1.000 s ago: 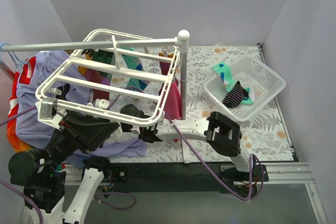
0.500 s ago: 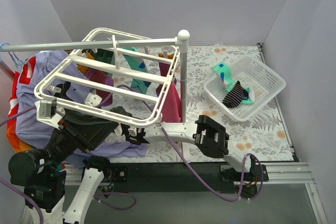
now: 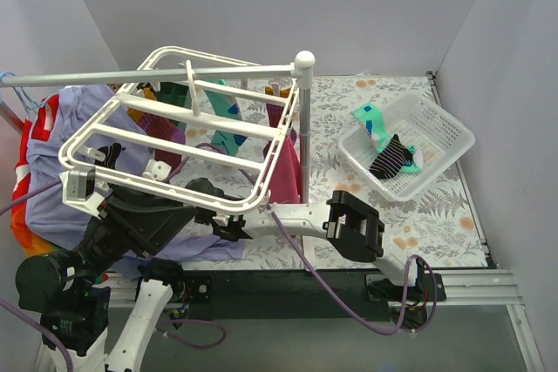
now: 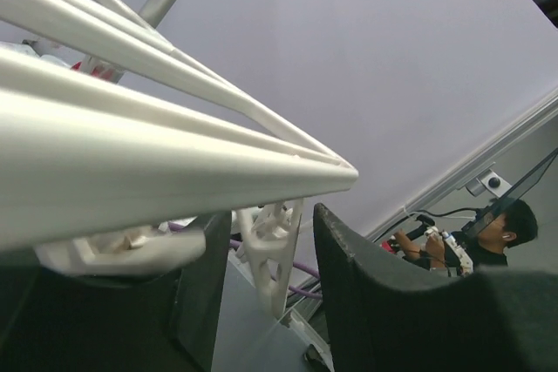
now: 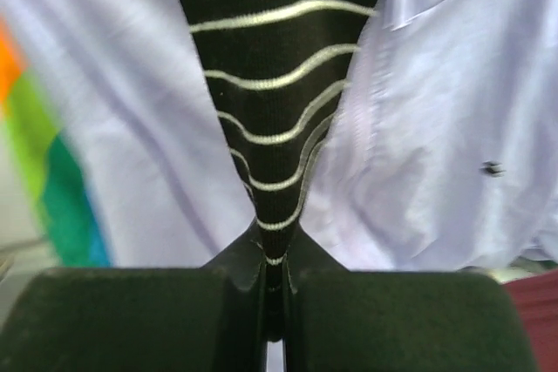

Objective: Remove the socks clipped to the hanger

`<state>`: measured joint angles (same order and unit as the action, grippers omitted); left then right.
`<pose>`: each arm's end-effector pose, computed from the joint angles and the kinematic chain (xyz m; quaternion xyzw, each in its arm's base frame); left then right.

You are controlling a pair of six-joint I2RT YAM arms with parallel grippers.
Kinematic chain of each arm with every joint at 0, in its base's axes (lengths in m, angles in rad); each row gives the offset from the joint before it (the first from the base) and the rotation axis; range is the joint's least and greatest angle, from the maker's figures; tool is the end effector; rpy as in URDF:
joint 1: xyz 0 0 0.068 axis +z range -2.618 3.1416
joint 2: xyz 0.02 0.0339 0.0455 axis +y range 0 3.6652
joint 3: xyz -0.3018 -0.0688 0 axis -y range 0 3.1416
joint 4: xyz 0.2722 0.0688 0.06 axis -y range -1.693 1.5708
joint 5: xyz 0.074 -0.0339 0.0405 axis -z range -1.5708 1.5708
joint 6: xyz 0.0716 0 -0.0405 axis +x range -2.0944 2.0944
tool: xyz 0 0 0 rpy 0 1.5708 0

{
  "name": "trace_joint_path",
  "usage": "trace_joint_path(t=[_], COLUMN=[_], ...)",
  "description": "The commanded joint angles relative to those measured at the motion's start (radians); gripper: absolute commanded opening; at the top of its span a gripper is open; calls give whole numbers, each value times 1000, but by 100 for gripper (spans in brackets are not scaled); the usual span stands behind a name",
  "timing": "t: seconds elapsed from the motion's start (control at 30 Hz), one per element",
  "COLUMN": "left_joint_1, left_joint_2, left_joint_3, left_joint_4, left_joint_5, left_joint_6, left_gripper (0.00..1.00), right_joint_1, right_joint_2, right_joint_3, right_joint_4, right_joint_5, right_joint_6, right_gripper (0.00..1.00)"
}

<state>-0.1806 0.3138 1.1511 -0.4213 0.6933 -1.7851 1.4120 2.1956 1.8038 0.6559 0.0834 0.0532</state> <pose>-0.0194 -0.0430 0.5012 -0.1712 0.5615 -0.7586 0.2828 0.1026 0.6027 0.3477 -0.3558 0.4933 0.5118 0.6068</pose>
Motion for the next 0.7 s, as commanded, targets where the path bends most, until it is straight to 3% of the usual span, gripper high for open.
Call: trace_joint_path(t=[0.0,0.07,0.13,0.4,0.5,0.6,0.67], left_joint_1=[1,1,1,1,1,1,1], left_joint_2=[-27,-39,-45,-65,7,173,194], left_joint_3=[15,47,71,266,471,917,1025], left_joint_4=[-88,-140,-193,-327,-471,-742,-787], left_joint_5=[25,34,47,146,117,-171,-375], left_joint_6=[21,27,49,81,166,291,296], left_gripper=[50,60,61,63,60,53,49], right_joint_1=[5,5,5,5,8,25,31], right_joint_2=[-123,-135,-149,-207,-238,-280,-312], right_joint_3=[-76,-102,-113,-165,-178,-217,-244], right_joint_4=[70,68,68,60,51,33,34], right_joint_5=[-157,-223,-275,-414,-485,-527,-560], right_joint_6=[40,66,85,198,249,287,318], right_gripper=[1,1,1,1,1,1,1])
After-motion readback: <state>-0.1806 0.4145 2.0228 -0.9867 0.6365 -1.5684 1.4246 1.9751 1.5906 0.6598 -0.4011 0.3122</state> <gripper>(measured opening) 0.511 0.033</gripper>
